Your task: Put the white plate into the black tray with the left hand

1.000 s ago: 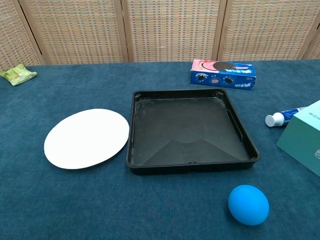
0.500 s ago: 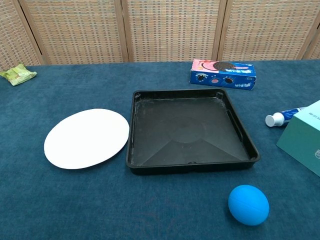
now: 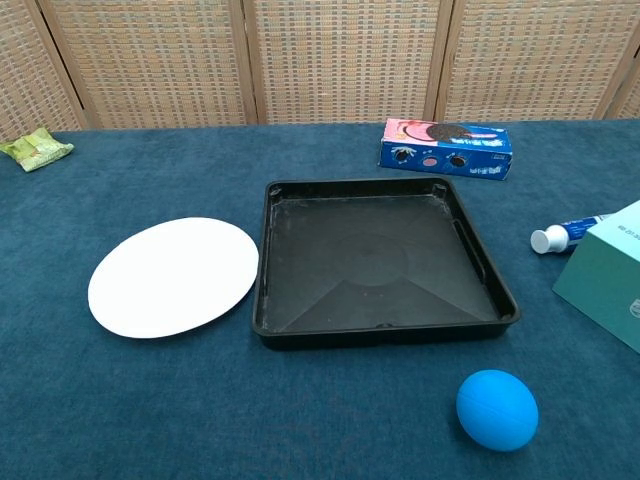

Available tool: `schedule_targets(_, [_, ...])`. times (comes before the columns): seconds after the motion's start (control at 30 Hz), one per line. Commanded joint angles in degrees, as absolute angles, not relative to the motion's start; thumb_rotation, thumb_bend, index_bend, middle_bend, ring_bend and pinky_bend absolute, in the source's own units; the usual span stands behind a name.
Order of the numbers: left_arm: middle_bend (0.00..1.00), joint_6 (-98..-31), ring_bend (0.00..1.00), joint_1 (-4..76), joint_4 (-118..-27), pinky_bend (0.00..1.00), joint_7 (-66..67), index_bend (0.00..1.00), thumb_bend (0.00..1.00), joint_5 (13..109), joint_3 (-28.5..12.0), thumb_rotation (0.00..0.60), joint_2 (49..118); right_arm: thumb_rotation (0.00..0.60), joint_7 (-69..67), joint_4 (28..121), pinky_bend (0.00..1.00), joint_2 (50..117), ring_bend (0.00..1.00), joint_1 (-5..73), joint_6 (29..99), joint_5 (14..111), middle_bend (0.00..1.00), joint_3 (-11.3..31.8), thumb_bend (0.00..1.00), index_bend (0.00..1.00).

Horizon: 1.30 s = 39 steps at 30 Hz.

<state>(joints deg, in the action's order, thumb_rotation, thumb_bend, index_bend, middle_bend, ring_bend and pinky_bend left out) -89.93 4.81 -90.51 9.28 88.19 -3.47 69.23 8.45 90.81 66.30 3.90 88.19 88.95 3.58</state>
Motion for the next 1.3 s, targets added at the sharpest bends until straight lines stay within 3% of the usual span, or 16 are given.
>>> schedule_targets(0.03, [0.00, -89.7, 0.00, 4.9, -90.4, 0.00, 9.3, 0.00, 0.02, 88.1, -3.4, 0.600, 69.3, 0.600, 8.3, 90.9, 0.00, 66.2, 0.00, 3.8, 88.2, 88.8, 0.00, 3.6, 0.17, 0.06])
schedule_targets(0.4, [0.00, -89.9, 0.00, 5.4, -89.1, 0.00, 8.6, 0.01, 0.02, 88.8, -3.6, 0.600, 70.5, 0.600, 7.9, 90.7, 0.00, 66.1, 0.00, 3.8, 88.2, 88.6, 0.00, 3.8, 0.17, 0.06])
schedule_targets(0.73, [0.00, -88.2, 0.00, 8.0, -84.5, 0.00, 7.6, 0.31, 0.13, 91.6, -3.7, 0.600, 73.2, 0.600, 7.6, 90.5, 0.00, 66.4, 0.00, 3.8, 88.5, 88.8, 0.00, 3.9, 0.17, 0.06])
schedule_targets(0.93, [0.00, -85.8, 0.00, 11.0, -79.9, 0.00, 6.9, 0.37, 0.17, 93.6, -3.6, 0.600, 75.7, 0.600, 7.7, 90.4, 0.00, 66.5, 0.00, 3.9, 88.4, 89.0, 0.00, 3.8, 0.17, 0.06])
schedule_targets(1.17, [0.00, -84.5, 0.00, 14.3, -73.6, 0.00, 8.1, 0.37, 0.24, 96.2, -3.7, 0.600, 79.8, 0.600, 7.7, 90.2, 0.00, 66.7, 0.00, 3.9, 88.3, 88.9, 0.00, 3.8, 0.17, 0.06])
schedule_targets(1.3, [0.00, -83.1, 0.00, 16.2, -69.9, 0.00, 7.8, 0.24, 0.24, 97.3, -3.2, 0.600, 82.6, 0.600, 7.8, 90.1, 0.00, 66.8, 0.00, 4.0, 88.1, 88.8, 0.00, 3.8, 0.17, 0.06])
